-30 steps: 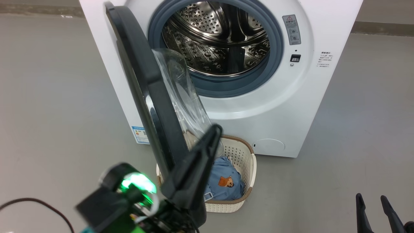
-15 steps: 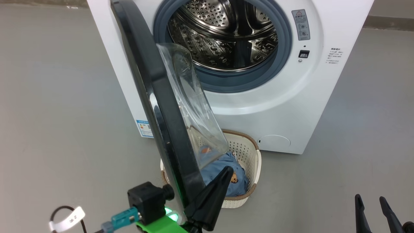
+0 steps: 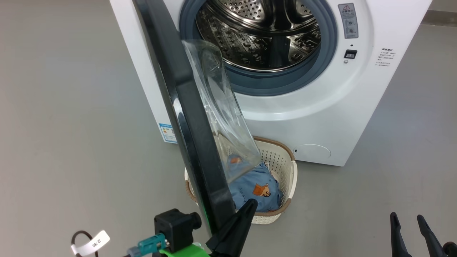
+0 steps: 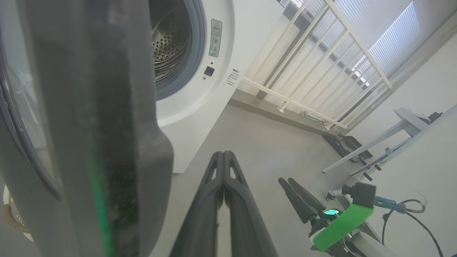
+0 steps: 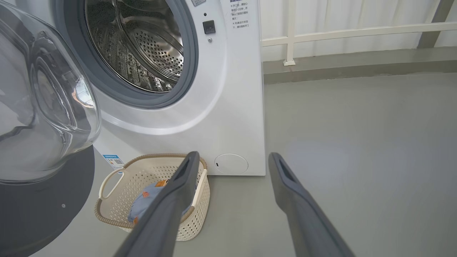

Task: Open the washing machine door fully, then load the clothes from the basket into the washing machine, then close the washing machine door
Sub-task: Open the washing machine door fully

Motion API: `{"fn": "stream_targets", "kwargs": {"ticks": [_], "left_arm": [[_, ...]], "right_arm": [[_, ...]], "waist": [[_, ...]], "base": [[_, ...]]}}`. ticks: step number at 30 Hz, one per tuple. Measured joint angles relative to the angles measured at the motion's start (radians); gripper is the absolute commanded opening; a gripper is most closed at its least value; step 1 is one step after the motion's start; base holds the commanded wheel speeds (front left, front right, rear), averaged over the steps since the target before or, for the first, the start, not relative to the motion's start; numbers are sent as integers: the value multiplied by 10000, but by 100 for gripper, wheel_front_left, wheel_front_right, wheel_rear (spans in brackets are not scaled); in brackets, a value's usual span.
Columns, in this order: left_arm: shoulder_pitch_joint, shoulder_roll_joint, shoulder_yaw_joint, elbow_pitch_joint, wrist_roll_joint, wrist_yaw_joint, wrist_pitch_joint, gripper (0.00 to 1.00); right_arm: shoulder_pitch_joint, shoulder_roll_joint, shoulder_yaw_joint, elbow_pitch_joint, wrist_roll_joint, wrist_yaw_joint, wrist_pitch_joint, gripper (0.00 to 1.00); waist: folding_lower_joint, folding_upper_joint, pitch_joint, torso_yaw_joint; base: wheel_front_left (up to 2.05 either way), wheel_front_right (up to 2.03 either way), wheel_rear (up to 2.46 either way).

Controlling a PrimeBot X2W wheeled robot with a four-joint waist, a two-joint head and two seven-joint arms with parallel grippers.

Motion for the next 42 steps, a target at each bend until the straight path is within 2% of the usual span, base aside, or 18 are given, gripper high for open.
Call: {"fn": "stream_targets", "kwargs": {"ticks": [16,34,42], "left_arm": [[72,-33,81,416,420,589,-566,0],[69,-176,-36,303,648,713,-677,0],[69,-96,40,140,851,1152,-675,0]], "right_arm": [[-208,-79,8,36,4,0,0,100],[-465,-240,102,56,96,0,0,100],[-630,-345,140,56,109,0,0,100]], "waist": [[0,0,250,409],[-1,0,746,1277],[0,0,965,1686]], "base": [[0,0,0],[0,0,0],[0,0,0]]}}
